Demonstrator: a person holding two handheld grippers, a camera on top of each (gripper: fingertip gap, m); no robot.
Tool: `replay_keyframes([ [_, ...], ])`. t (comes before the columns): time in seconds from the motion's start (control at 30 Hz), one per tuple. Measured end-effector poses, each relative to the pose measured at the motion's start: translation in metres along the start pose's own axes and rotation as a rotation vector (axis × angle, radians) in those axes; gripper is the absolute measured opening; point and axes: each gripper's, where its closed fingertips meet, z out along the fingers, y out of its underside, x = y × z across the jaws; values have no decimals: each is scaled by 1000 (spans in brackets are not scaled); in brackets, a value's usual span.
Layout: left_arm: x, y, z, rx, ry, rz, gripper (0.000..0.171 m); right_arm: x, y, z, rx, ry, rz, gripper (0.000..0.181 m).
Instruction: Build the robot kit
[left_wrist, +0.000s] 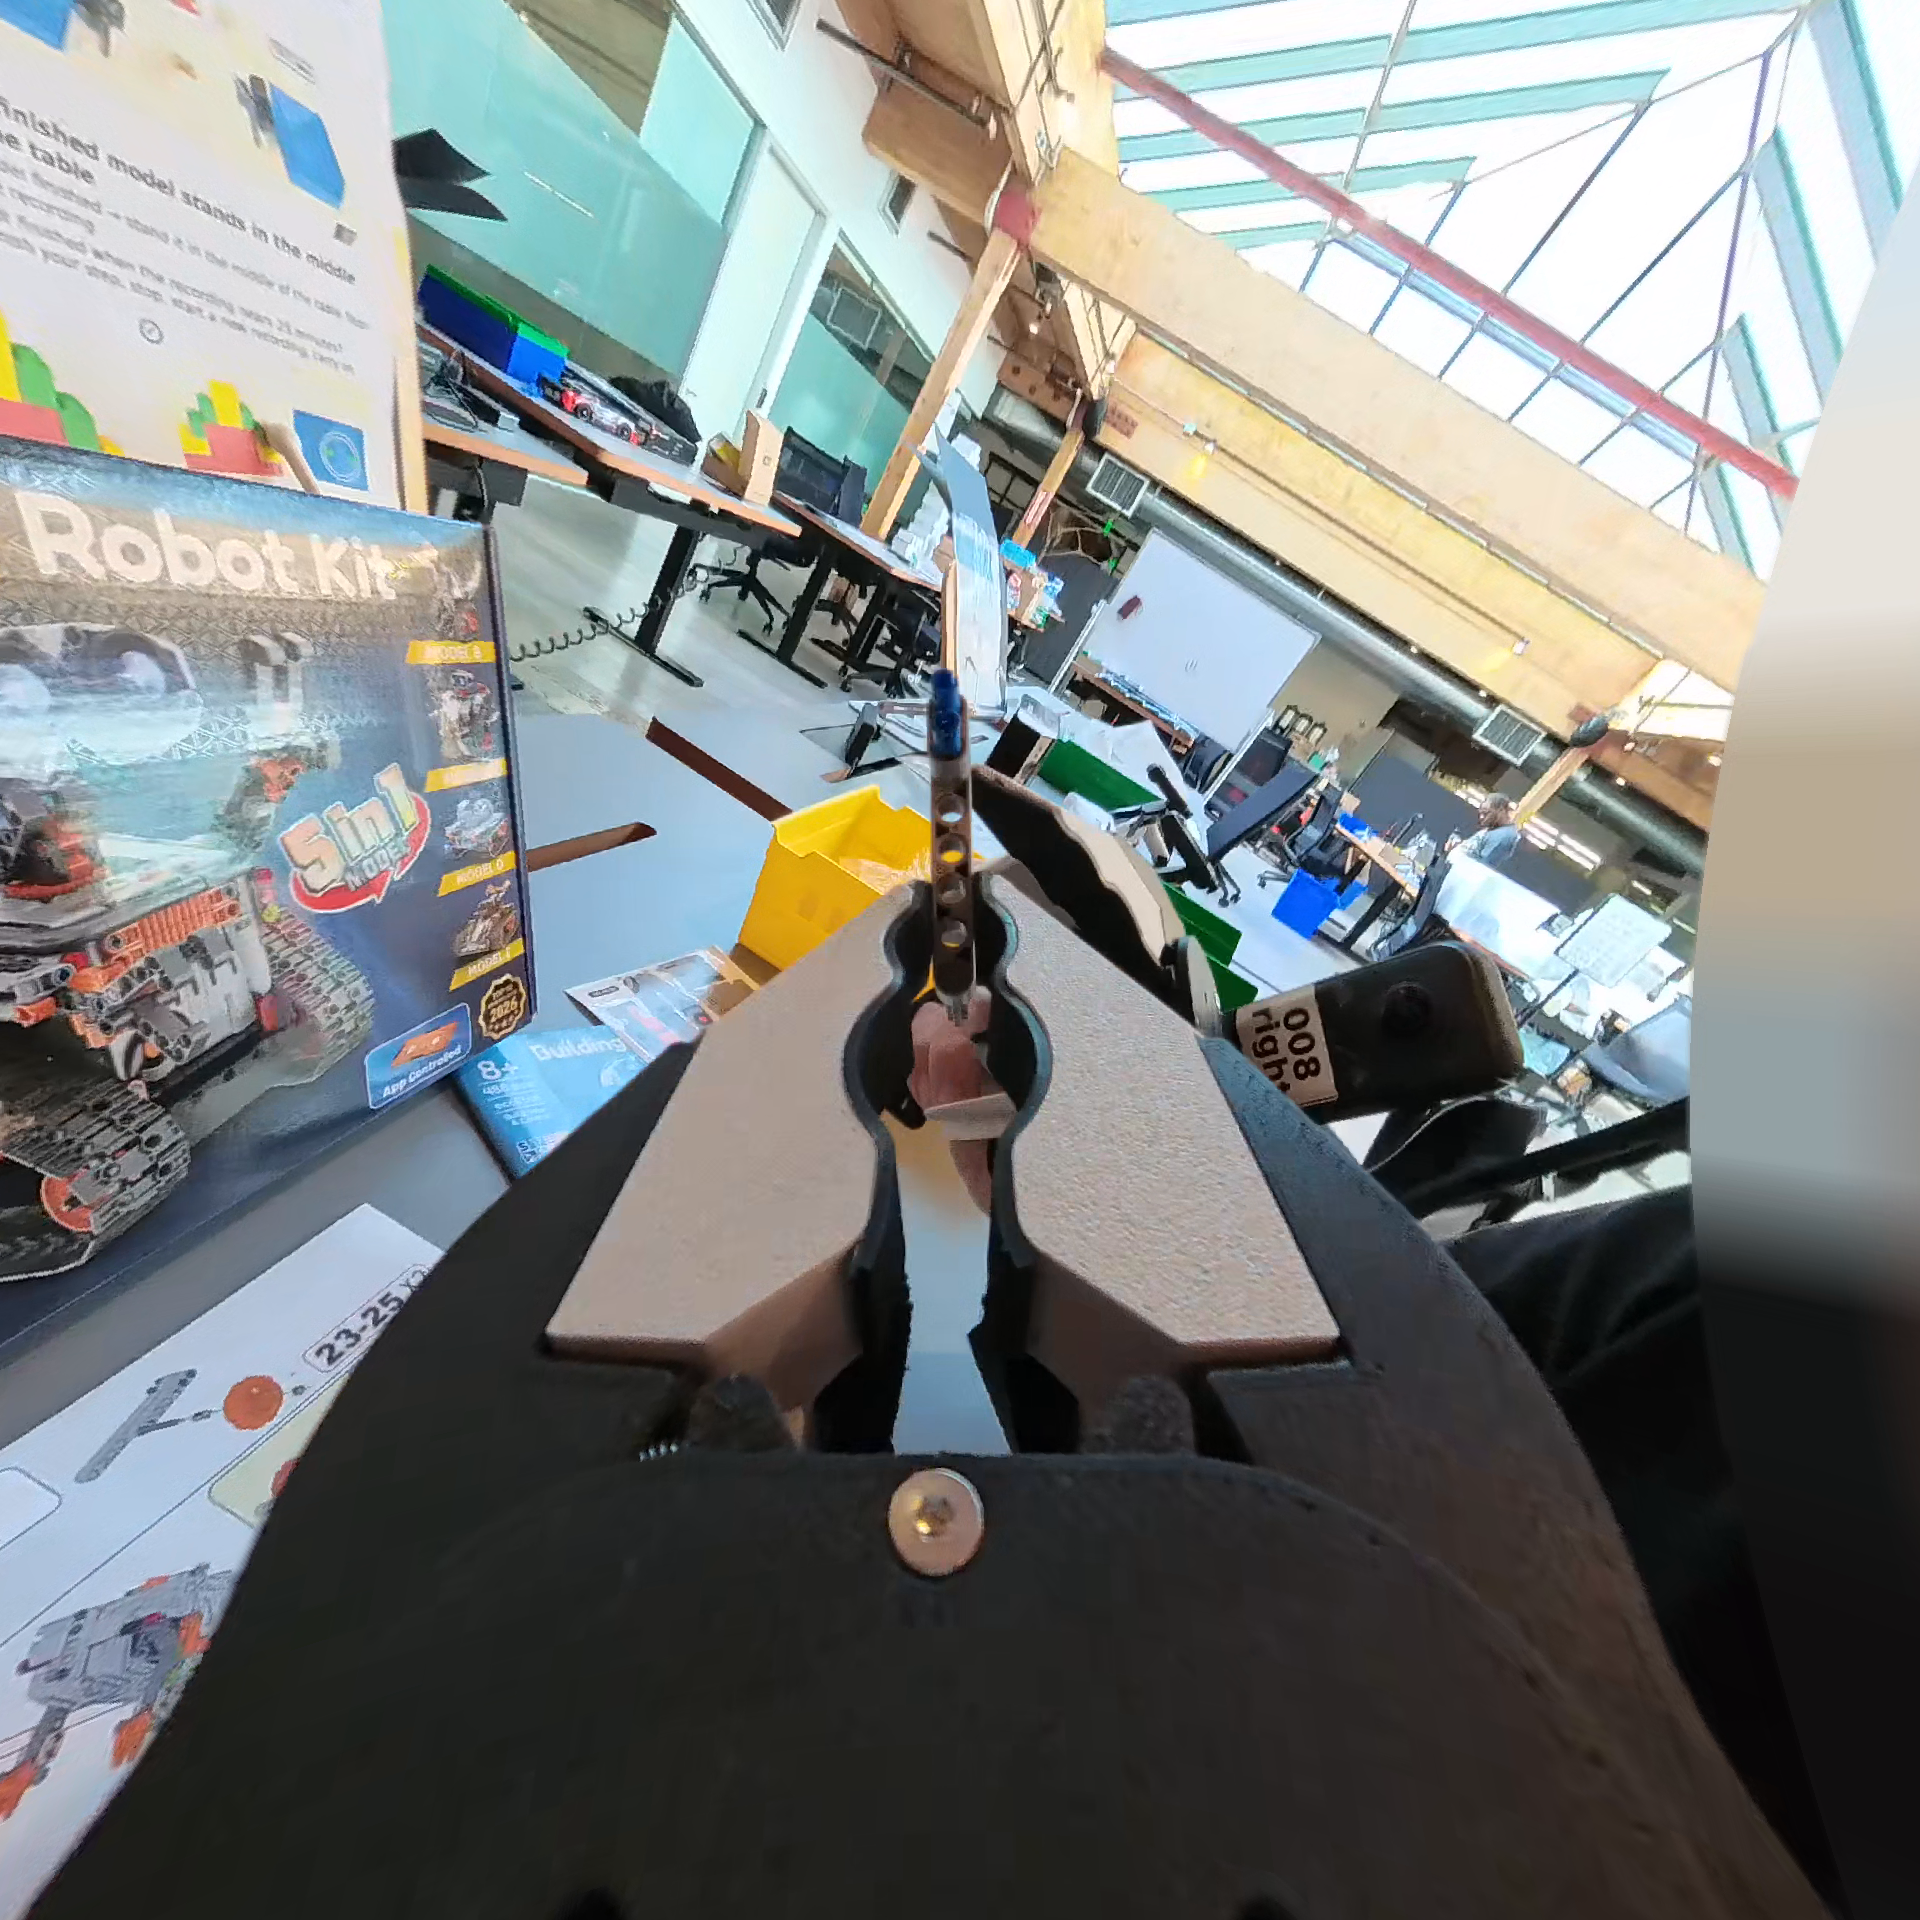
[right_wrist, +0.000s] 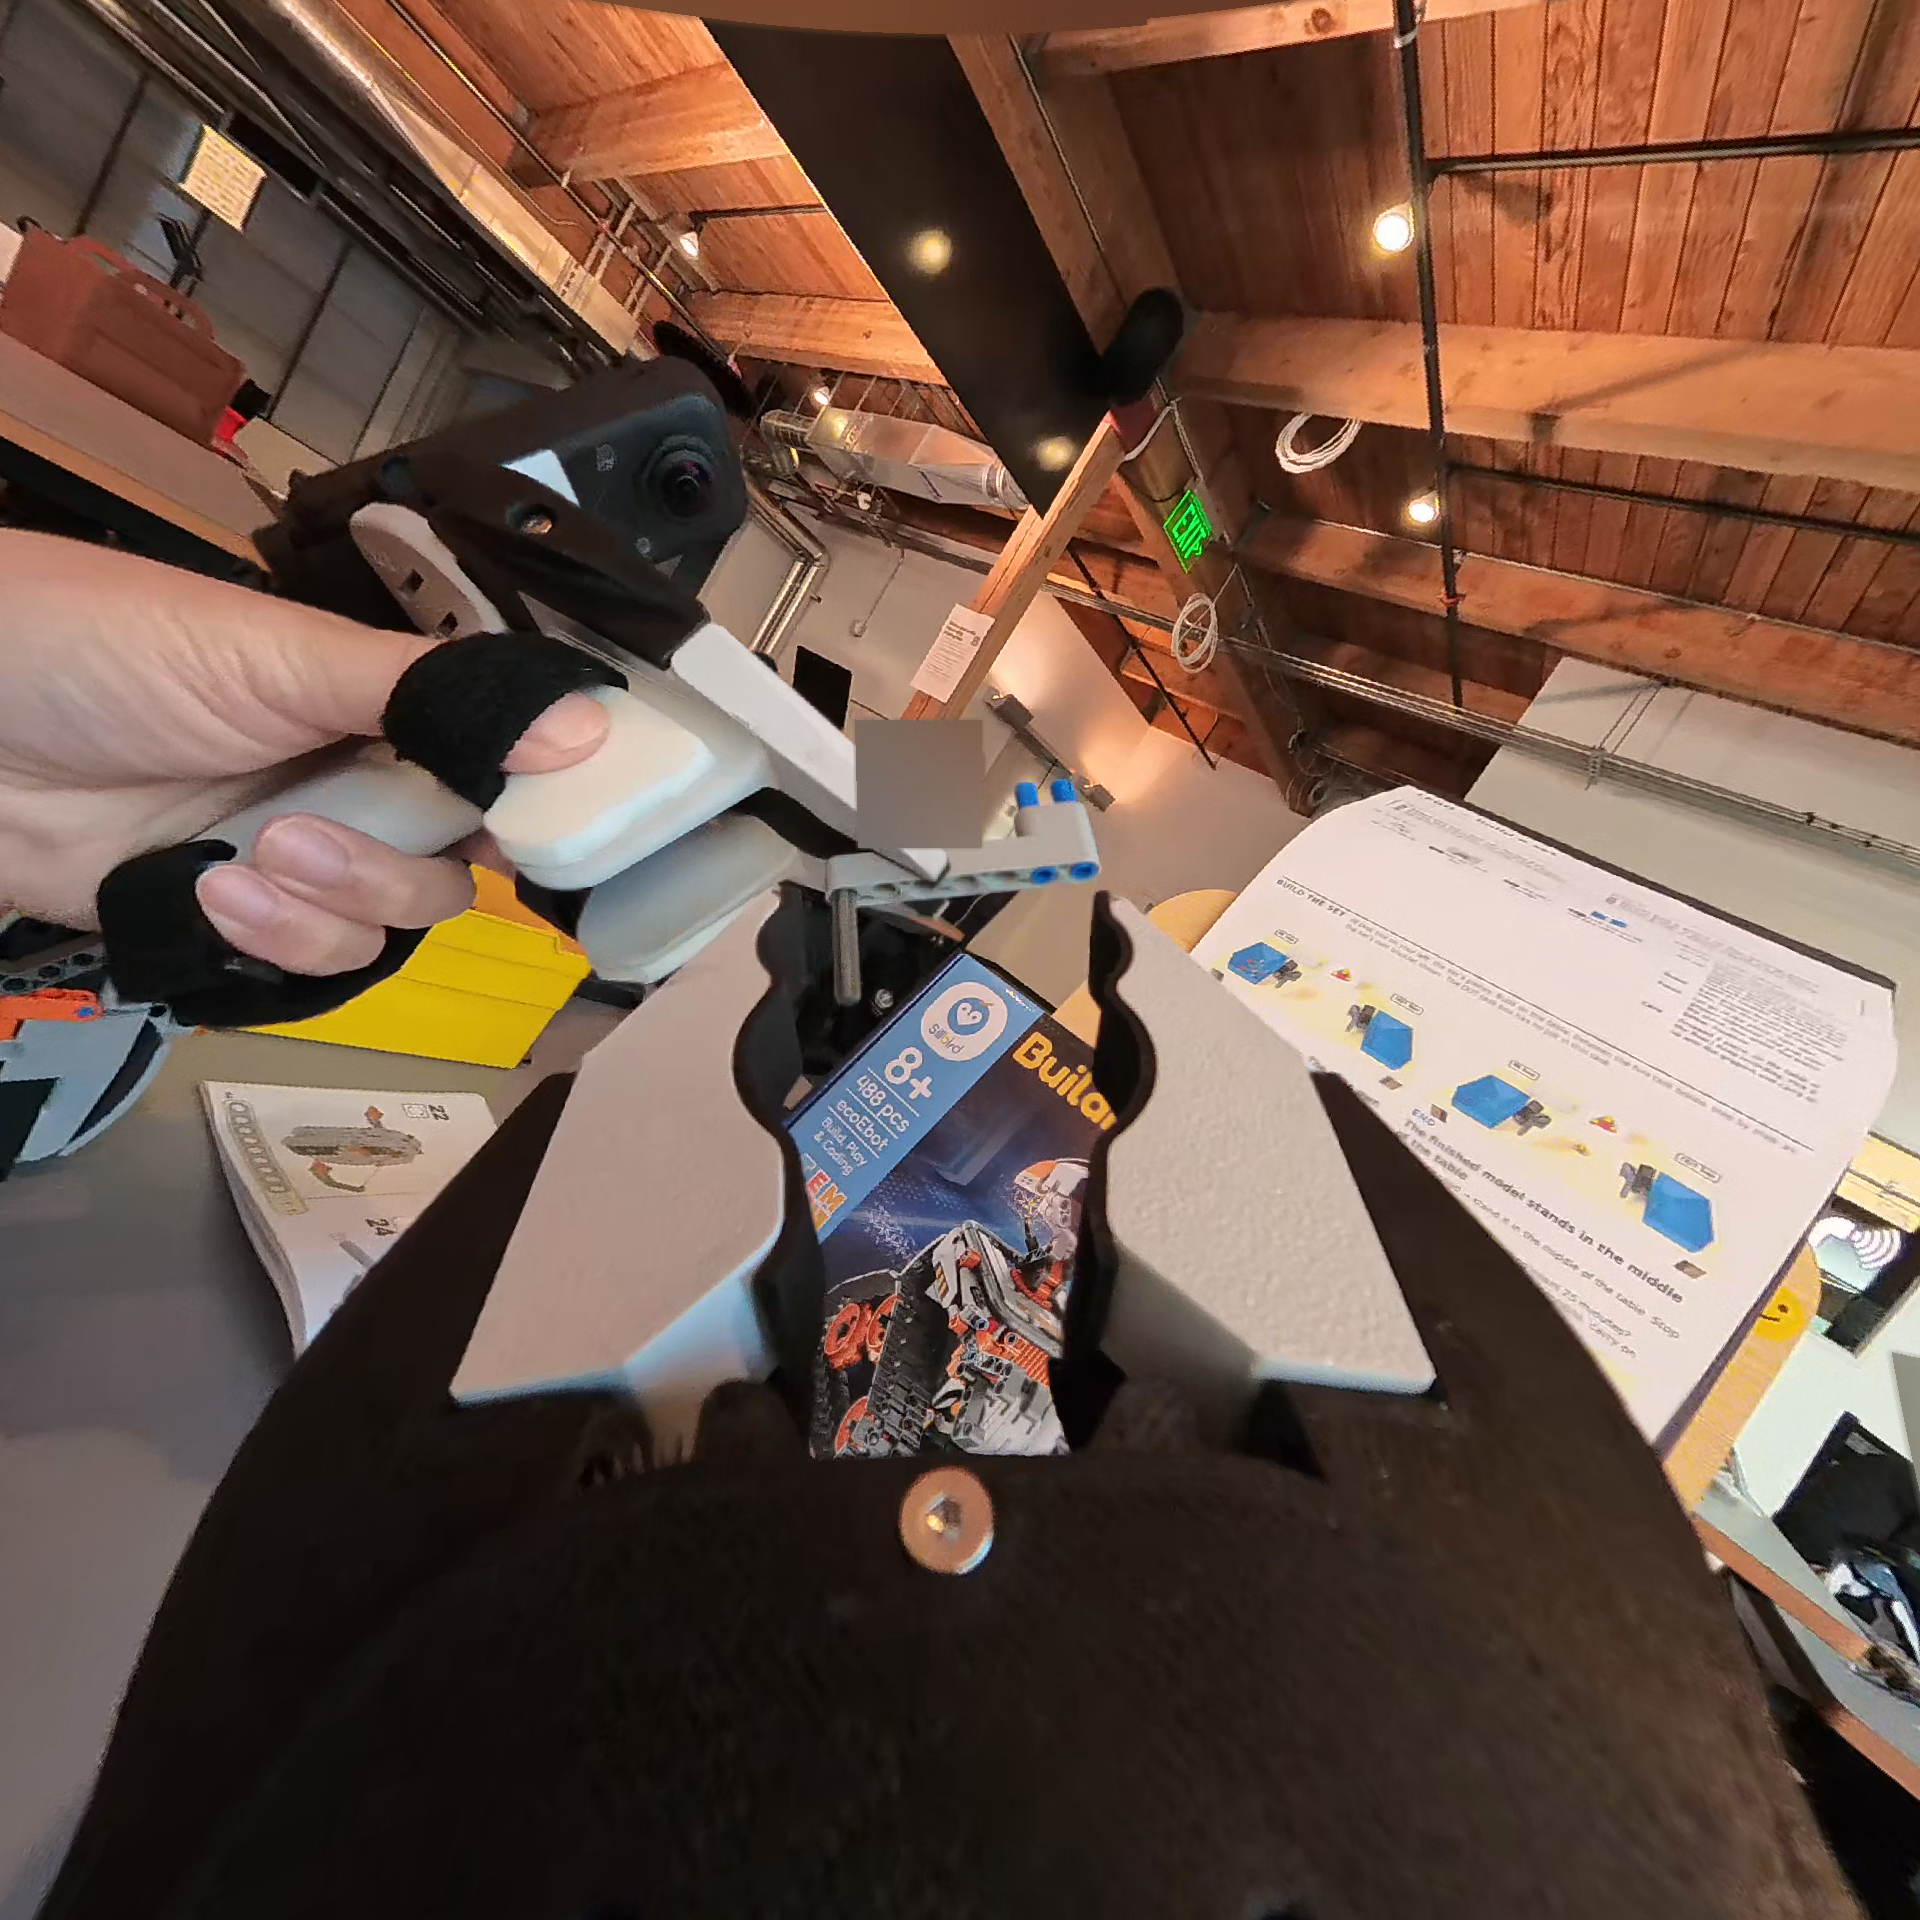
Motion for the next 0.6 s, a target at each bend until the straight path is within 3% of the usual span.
replay_keyframes([
  [0.3,-8,4,1,-12,-14,-35,5,-26,11,4,-93,-130,-63,8],
  [0.6,-5,6,3,-7,31,-90,5,-23,10,2,-83,-121,-38,4],
])
